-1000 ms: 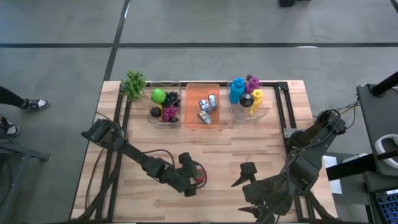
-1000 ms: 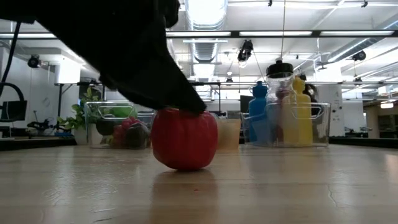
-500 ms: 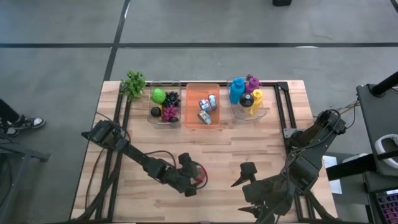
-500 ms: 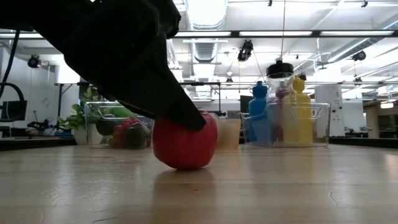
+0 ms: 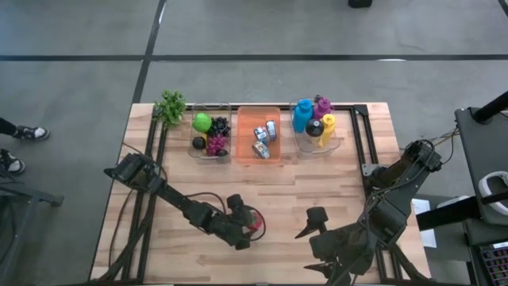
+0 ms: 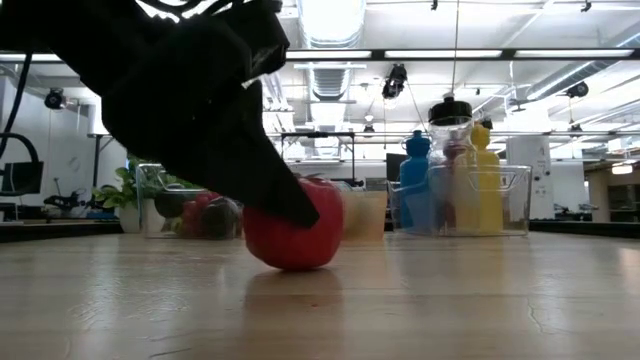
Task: Pick & Place Food Item
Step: Put the red tomato into the left transparent bin
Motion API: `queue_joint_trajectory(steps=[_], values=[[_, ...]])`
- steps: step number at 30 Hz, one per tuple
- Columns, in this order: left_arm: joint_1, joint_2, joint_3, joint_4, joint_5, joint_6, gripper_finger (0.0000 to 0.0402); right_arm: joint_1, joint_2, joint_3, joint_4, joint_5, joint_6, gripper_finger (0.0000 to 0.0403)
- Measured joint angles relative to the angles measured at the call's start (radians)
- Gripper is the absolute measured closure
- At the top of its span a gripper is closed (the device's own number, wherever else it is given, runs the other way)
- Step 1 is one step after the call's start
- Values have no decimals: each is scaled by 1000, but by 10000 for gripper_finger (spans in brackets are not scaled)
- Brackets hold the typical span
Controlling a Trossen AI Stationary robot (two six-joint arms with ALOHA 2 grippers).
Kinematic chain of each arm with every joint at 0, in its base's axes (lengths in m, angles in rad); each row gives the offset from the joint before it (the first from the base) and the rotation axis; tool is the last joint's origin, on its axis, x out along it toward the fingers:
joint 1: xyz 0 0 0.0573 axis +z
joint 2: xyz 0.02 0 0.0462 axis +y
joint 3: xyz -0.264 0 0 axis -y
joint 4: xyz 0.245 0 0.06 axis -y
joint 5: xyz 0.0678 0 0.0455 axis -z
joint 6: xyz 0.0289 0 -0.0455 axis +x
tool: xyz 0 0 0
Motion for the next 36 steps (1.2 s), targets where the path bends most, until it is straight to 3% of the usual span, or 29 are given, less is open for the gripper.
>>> queue_joint_trajectory(steps=[6,19,36], values=[[0,4,0,3,0,0,41,0,0,0,0,0,0,44],[-1,4,0,3,0,12,145,0,0,0,0,0,0,44],[-5,4,0,2,0,37,152,0,0,0,0,0,0,44]])
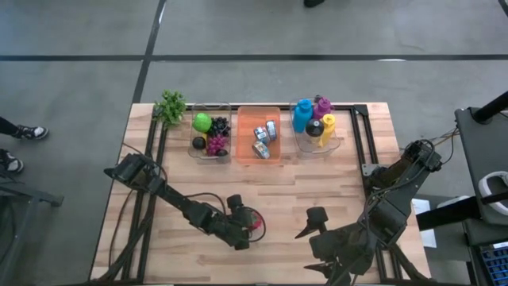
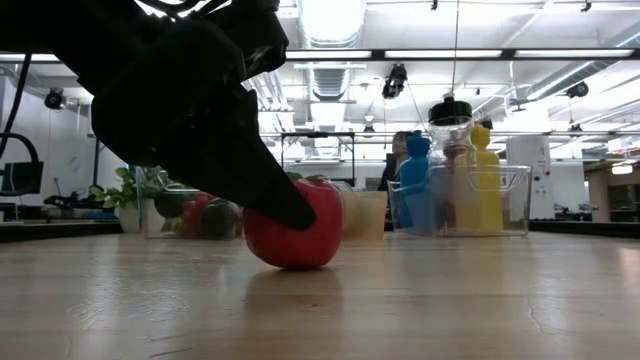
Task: Pick & Place Food Item
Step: Put the red tomato into the left transparent bin
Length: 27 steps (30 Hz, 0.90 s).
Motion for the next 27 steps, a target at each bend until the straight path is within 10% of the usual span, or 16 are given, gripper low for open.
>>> queue_joint_trajectory(steps=[15,27], values=[[1,-130,20,-38,-9,-5,153,0,0,0,0,0,0,44],[49,-464,19,-417,-220,-152,153,0,0,0,5,0,0,44]])
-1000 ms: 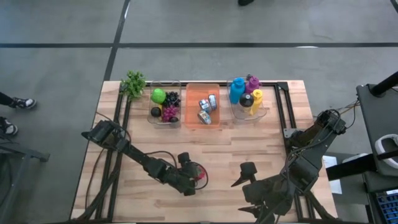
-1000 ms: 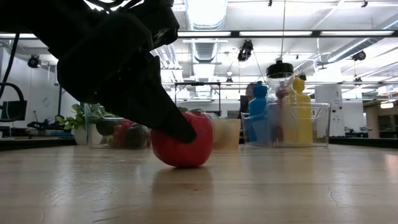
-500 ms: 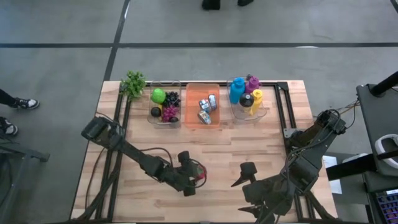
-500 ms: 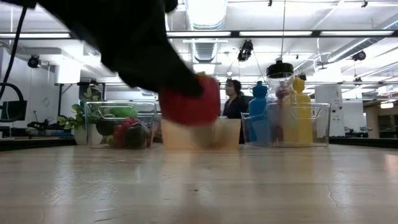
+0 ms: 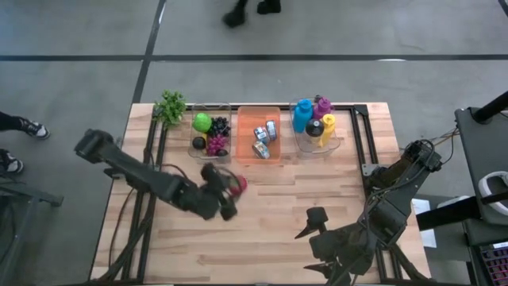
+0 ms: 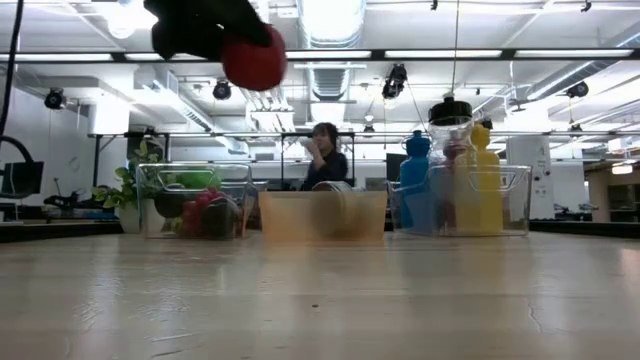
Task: Pick & Place Food Item
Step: Put the red tomato into the left transparent bin
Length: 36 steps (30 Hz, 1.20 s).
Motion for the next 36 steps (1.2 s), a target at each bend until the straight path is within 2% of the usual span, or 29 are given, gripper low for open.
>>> queue_joint_trajectory(steps=[5,10,19,23,26,31,36], values=[[83,-113,-1,-149,-18,-93,153,0,0,0,7,0,0,44],[197,-135,-4,-250,-16,-113,153,0,0,0,15,0,0,44],[424,-133,-48,-294,19,-139,156,0,0,0,19,0,0,44],[514,-133,-97,-295,89,-155,154,0,0,0,18,0,0,44],[550,-133,-134,-291,140,-173,155,0,0,0,18,0,0,44],[564,-132,-179,-279,143,-176,155,0,0,0,18,0,0,44],[564,-132,-185,-279,143,-188,123,0,0,0,18,0,0,44]])
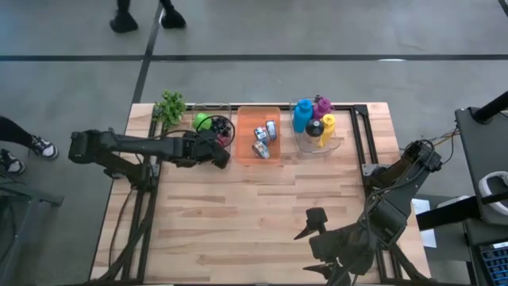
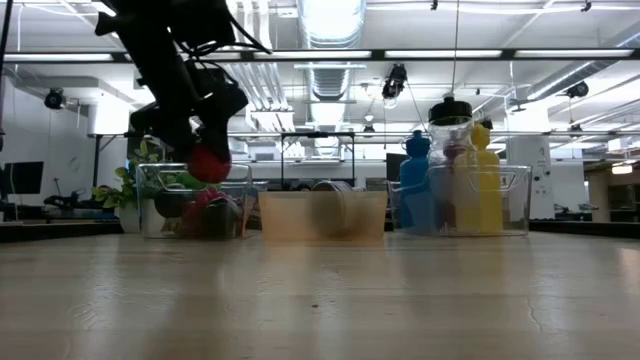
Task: Pick & Place Food Item
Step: Put the red tomato into the left transparent bin, then return to Home Position
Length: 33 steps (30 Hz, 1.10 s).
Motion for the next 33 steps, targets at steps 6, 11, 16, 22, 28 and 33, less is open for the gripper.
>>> queue_joint_trajectory(steps=[6,11,16,22,28,33], values=[[0,0,2,15,0,0,68,0,0,0,0,0,0,44],[0,0,2,15,0,17,32,0,0,0,0,0,0,44],[0,-3,13,10,0,58,6,0,0,0,0,0,0,44],[0,-70,35,-1,0,124,17,0,0,0,-1,0,0,44],[-3,-207,35,-12,12,126,64,0,0,0,-1,0,0,44],[-42,-303,35,-13,42,138,133,0,0,0,-1,0,0,44]])
